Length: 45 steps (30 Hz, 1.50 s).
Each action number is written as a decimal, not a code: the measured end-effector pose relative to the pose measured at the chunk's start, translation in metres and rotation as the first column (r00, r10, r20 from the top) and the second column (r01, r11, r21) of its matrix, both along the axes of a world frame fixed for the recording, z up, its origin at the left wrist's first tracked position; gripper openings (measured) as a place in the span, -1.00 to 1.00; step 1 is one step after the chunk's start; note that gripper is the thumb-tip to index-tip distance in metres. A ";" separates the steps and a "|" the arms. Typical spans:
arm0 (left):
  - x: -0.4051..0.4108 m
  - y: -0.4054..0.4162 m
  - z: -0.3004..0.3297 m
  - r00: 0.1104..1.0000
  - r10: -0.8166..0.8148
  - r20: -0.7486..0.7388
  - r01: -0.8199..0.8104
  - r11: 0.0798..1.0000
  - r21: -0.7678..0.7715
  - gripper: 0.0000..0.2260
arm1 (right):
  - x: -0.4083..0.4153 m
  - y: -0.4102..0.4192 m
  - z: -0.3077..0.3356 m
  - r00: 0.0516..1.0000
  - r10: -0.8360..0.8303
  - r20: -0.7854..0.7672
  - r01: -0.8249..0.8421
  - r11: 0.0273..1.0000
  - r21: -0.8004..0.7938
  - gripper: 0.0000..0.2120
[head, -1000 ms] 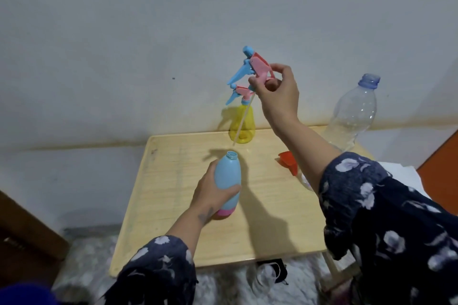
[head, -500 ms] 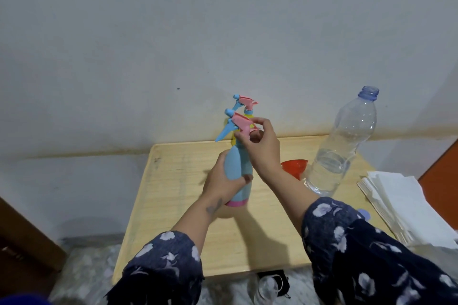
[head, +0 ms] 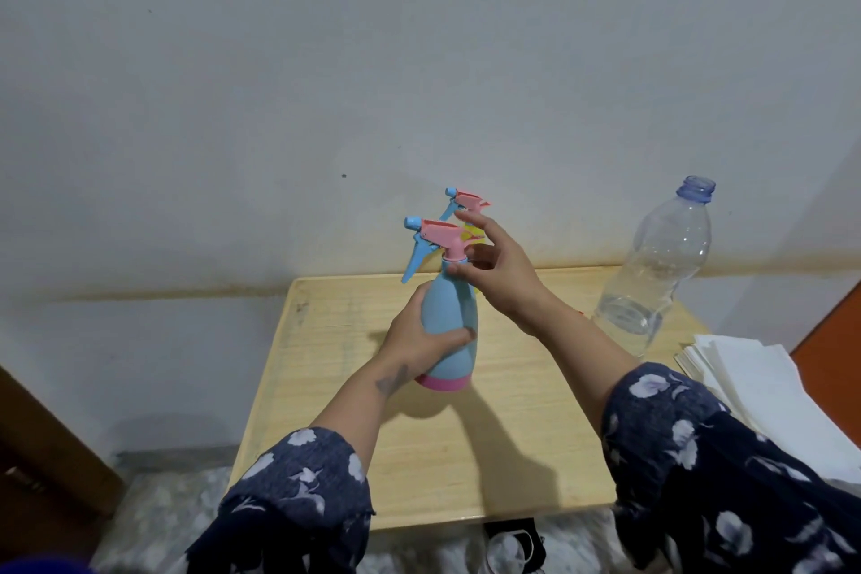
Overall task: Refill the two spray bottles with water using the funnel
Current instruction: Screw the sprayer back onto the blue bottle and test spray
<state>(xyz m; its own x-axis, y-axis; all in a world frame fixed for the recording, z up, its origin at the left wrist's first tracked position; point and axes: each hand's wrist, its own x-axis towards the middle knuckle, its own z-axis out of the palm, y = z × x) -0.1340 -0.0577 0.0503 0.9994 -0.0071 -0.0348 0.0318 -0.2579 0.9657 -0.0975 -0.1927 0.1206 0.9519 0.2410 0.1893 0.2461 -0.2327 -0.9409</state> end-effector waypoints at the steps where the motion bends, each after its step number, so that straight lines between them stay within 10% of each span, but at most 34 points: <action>1: 0.000 -0.001 0.000 1.000 0.003 0.003 -0.003 1.000 -0.001 -0.44 | -0.001 0.000 0.000 1.000 -0.007 0.019 0.007 1.000 -0.016 -0.46; 45: -0.002 0.001 0.001 0.998 0.044 0.040 -0.046 0.997 0.057 -0.40 | -0.001 -0.004 0.008 0.990 0.049 0.131 -0.025 0.984 -0.177 -0.44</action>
